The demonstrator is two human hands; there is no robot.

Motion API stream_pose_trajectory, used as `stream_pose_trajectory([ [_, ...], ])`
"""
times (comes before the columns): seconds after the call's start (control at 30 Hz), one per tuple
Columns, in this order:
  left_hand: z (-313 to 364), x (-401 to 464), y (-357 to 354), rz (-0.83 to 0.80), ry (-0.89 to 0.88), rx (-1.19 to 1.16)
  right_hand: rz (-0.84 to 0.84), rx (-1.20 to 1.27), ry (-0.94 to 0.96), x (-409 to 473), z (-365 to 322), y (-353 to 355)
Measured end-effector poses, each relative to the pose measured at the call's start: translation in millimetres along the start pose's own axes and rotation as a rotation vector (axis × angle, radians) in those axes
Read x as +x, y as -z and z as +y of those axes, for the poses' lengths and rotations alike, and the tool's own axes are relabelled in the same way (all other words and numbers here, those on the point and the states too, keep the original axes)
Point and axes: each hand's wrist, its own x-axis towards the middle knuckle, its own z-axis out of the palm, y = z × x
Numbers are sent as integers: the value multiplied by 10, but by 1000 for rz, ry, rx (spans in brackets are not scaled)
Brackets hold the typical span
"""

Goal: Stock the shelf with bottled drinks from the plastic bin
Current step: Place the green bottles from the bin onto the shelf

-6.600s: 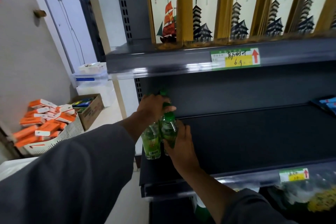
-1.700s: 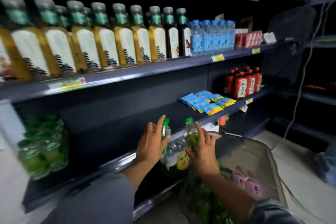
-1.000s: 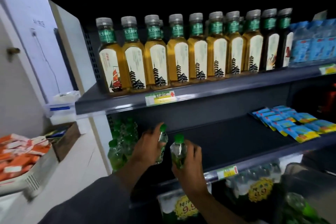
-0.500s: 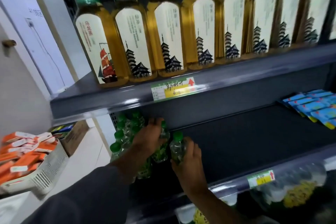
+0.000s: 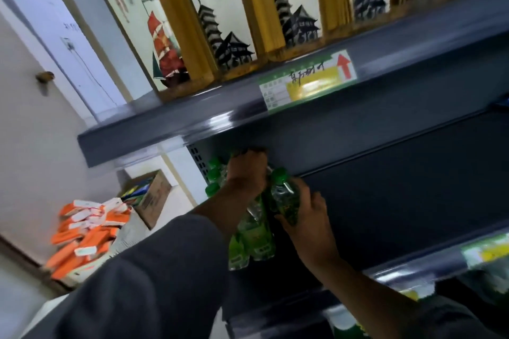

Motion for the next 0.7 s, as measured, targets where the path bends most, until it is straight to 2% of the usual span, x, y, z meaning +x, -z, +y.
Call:
stream_pose_trajectory([
  [0.27, -101, 262, -9, 22, 14, 133, -57, -15, 1, 176, 61, -260],
  [0.7, -403, 652, -202, -18, 43, -57, -72, -55, -34, 608, 98, -567],
])
